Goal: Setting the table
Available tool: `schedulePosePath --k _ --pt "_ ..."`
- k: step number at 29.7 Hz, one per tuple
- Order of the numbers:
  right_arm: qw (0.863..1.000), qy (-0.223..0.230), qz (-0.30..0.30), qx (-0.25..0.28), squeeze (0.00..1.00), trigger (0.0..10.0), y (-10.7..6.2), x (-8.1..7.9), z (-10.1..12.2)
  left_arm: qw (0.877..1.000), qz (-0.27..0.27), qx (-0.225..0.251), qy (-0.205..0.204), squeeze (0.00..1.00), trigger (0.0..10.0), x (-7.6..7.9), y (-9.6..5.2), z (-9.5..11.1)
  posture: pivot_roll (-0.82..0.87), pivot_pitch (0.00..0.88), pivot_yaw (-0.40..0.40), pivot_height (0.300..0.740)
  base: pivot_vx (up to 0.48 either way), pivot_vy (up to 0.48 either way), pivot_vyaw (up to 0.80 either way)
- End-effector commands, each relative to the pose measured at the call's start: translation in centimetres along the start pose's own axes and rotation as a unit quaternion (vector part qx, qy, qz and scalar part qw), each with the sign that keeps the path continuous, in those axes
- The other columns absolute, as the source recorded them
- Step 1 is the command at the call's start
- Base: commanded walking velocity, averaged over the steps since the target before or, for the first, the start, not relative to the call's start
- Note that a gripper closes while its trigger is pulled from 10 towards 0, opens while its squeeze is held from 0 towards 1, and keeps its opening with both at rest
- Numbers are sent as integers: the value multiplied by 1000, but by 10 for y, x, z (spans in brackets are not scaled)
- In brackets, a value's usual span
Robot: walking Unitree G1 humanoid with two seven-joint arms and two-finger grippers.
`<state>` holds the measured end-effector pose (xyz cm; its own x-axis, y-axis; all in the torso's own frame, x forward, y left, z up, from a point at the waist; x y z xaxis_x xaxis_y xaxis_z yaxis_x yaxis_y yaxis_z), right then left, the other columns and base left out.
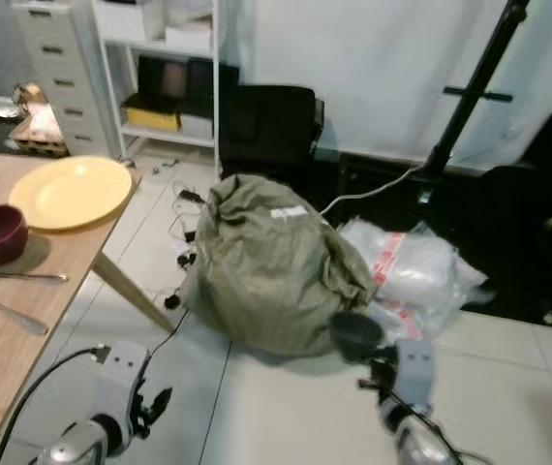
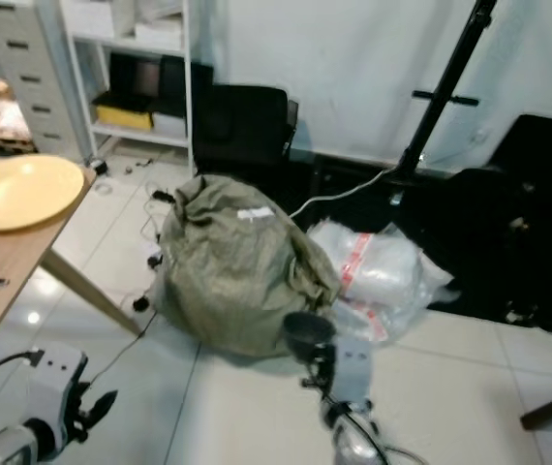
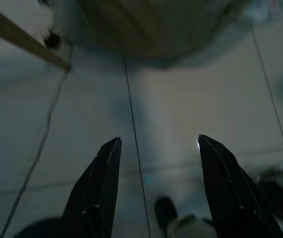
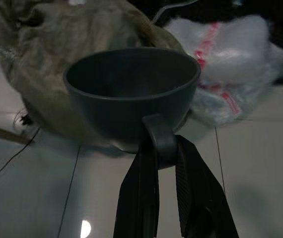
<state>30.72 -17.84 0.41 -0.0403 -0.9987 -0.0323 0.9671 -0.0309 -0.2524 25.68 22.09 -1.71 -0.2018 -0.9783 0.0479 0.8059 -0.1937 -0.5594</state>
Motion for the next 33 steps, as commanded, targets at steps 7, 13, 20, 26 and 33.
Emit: schedulePosePath --k 7,13,20,26,33 --pt "1000 10 -13 -17 0 10000 -6 5 -12 1000 7 11 -12 0 10000 -1 0 -2 40 64 42 740 0 0 -800" --pt "1000 10 -16 -10 0 10000 -3 7 -8 1000 2 20 -10 0 10000 0 3 2 40 62 41 740 0 0 -800" --pt "1000 9 -16 -7 0 10000 -1 7 -7 1000 7 25 -11 0 10000 -2 4 2 40 62 39 740 0 0 -800" --pt "1000 9 -16 -6 0 10000 -1 7 -7 999 21 34 -12 0 10000 -5 4 5 39 59 40 740 0 0 -800" --pt "1000 11 -17 -3 0 10000 0 7 -5 998 31 45 -8 0 10000 -8 6 11 39 56 40 740 0 0 -800"
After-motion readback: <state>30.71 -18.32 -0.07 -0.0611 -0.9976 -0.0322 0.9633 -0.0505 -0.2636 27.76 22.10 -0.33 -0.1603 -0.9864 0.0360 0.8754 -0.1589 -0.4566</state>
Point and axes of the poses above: a point about 5 cm out from each wrist's last joint towards the gripper, its own y axis pointing out of the wrist towards the gripper, its own z axis along the axis of the wrist's last joint, x = y × z, the point moved 4 cm from there along y, pointing out of the wrist towards the gripper, and after that the axes turned 4 degrees about -y, right-handed, at the moved point
